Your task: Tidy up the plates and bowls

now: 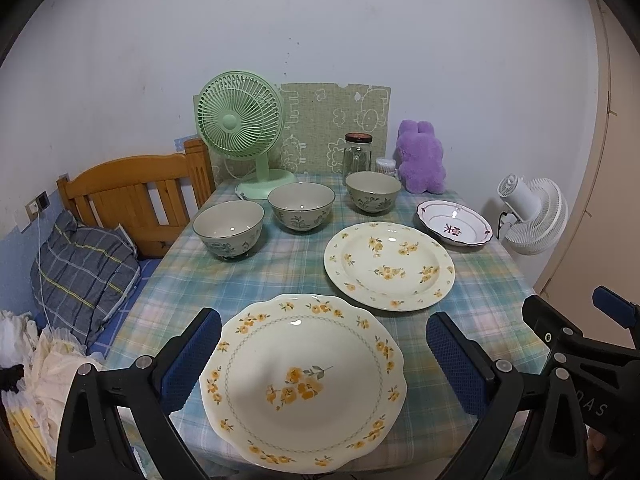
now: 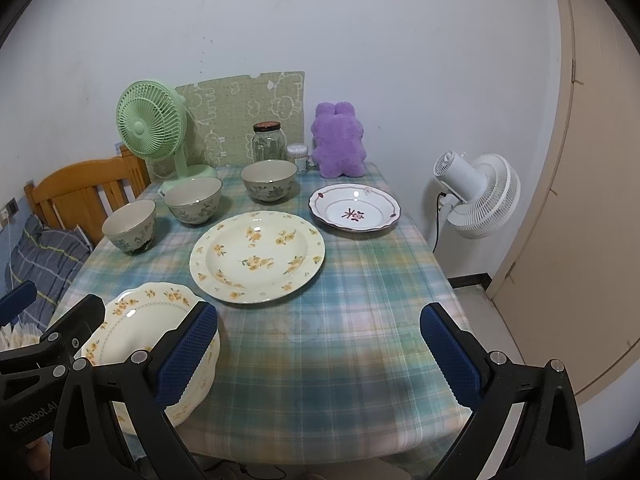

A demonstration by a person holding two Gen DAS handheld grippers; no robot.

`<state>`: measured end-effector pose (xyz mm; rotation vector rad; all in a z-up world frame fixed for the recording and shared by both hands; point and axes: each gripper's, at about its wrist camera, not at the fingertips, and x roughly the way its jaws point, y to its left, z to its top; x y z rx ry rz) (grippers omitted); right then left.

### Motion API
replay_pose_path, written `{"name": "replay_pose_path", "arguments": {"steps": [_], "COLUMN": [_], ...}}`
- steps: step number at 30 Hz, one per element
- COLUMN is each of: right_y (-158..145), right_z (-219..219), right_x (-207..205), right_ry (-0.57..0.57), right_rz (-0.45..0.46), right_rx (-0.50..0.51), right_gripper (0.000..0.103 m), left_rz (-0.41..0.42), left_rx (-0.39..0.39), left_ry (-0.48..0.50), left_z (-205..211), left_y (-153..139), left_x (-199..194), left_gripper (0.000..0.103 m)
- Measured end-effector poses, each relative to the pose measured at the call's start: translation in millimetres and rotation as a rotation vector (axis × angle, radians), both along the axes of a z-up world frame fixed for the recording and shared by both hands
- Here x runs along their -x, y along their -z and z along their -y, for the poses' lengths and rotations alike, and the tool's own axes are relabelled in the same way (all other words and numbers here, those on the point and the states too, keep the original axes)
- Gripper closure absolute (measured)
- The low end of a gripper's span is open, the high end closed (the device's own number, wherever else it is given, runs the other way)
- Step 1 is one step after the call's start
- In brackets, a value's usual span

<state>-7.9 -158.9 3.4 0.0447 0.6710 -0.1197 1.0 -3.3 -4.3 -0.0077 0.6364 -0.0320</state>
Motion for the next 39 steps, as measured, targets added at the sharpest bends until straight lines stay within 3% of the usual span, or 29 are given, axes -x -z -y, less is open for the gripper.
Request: {"name": "replay_pose_path", "arguments": {"steps": [39], "right_y": [0.4], "right_z": [2.3], "right_x": [0.7], "right_ry": [0.000], "right_rz": [0.000], "right_rx": [-0.002], "right_gripper": [0.001], "left_rz": [0.001], "left_rx": [-0.006], "left_ry": [-0.003], "left_z": [3.7], "left_y": [1.1], "left_x": [0.8], "left_gripper": [0.000]}}
